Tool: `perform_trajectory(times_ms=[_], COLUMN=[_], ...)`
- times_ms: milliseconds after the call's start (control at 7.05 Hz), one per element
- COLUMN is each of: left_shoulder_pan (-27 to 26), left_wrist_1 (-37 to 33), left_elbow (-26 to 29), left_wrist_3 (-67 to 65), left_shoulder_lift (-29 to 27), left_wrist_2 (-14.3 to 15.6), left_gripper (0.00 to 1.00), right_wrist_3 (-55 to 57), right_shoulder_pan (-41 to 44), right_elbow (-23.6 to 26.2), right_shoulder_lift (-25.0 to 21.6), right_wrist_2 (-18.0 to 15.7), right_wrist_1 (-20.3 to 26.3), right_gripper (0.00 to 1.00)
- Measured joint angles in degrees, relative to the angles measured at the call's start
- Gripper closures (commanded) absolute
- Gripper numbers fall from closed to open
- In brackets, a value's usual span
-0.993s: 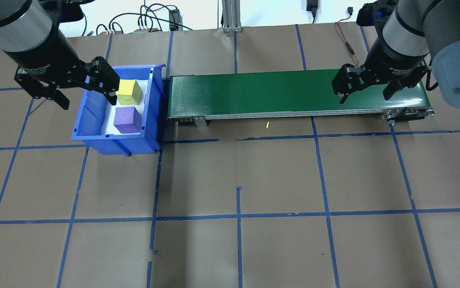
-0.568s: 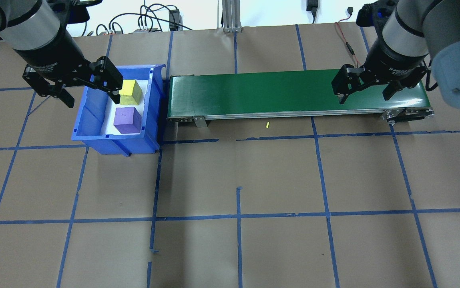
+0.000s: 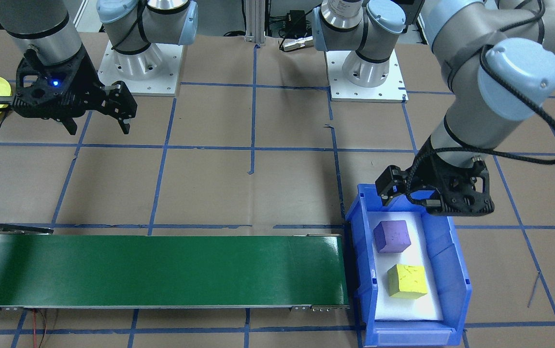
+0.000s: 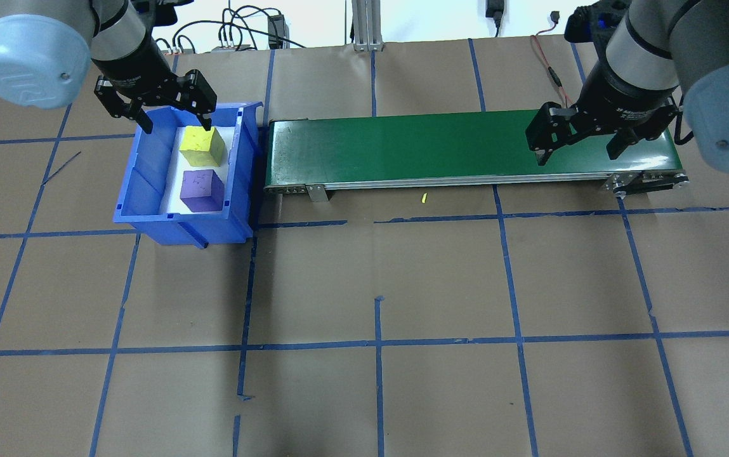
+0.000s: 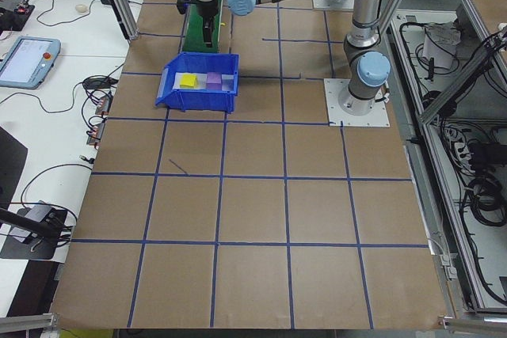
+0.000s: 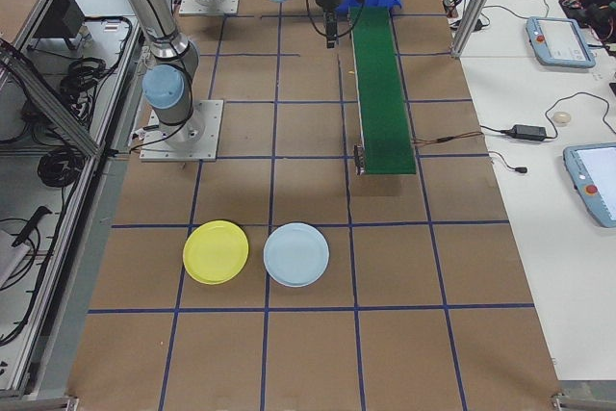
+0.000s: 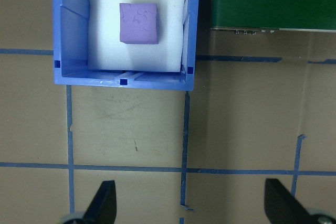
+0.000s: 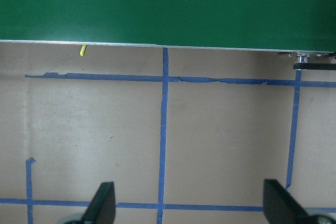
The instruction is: Move block left to right into plate
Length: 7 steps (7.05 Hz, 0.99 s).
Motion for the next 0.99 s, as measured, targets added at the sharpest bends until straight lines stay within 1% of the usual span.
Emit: perform_trajectory(times_ms=[284, 426, 709, 851, 993], left_shoulder_pan=[2.1, 2.4, 2.5, 2.6, 2.6], left_wrist_1=[4.3, 6.1, 12.2, 13.5, 14.1], left_elbow=[-0.7, -2.5, -7.6, -8.6, -9.4], left_wrist_3=[4.0, 5.3, 5.8, 5.8, 5.7], left_shoulder_lift=[-4.5, -5.4, -7.3, -8.2, -8.7], left_wrist_2=[0.5, 1.2, 1.6, 1.5, 1.5], left_gripper=[0.02, 0.02, 0.02, 0.06, 0.18], right_wrist_3=[0.0, 0.0, 0.0, 0.0, 0.0], right_shoulder_pan=[0.0, 0.0, 0.0, 0.0, 0.0], right_elbow=[0.0, 0.0, 0.0, 0.0, 0.0], right_shoulder_lift=[0.0, 0.0, 0.0, 0.0, 0.0], right_wrist_2=[0.0, 0.1, 0.0, 0.0, 0.0], right_wrist_1=[0.0, 0.0, 0.0, 0.0, 0.0], right_gripper=[0.00, 0.00, 0.00, 0.00, 0.00])
